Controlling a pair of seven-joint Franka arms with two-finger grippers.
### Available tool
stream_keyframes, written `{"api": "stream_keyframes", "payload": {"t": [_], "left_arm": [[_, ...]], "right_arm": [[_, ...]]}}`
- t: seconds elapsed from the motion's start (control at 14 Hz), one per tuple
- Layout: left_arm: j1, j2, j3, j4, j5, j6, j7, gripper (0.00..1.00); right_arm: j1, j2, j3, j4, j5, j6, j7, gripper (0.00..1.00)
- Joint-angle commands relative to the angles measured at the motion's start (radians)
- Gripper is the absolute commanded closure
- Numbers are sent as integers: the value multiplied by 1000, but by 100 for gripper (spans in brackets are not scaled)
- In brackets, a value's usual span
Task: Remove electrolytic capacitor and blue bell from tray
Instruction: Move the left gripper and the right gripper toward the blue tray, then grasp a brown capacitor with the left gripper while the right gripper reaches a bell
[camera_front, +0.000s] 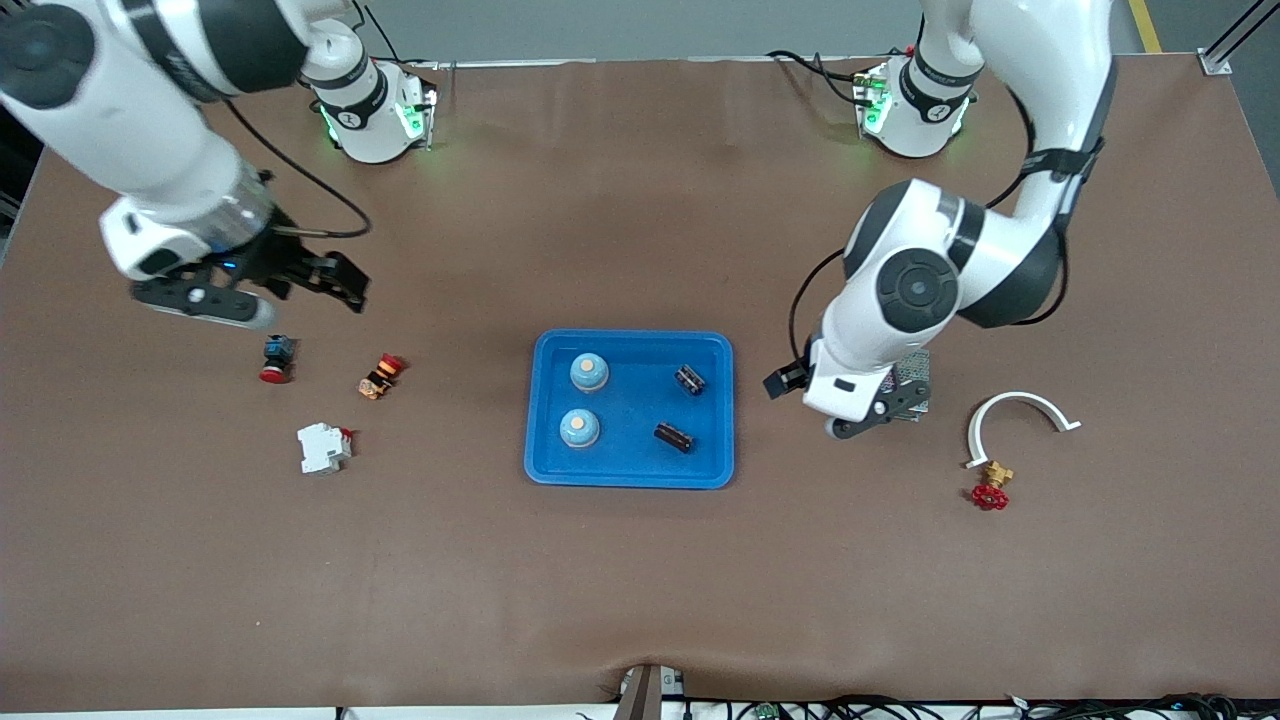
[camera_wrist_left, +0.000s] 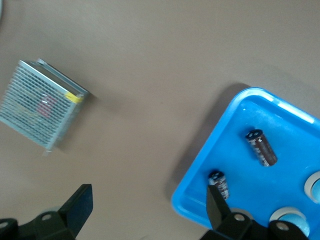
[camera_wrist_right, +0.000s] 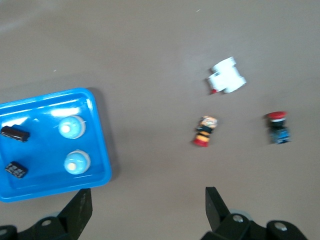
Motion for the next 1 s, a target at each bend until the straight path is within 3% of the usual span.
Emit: {"api": "stream_keyframes", "payload": {"t": [0.0,0.36,0.64,0.93], "left_arm": [[-29,63,4,16,4,67,-96,0],[-88,149,5,14,4,209,-257,0],[-137,220,4,19,-4,301,-355,14],[-180,255,5,19,-4,315,-400,19]], "right_arm": [[69,72,-11,13,2,64,51,0],[174,226,-11,50,4,191,51,0],[218,323,-11,53,4,289,157,0],[282,415,-11,53,1,357,248,0]]}}
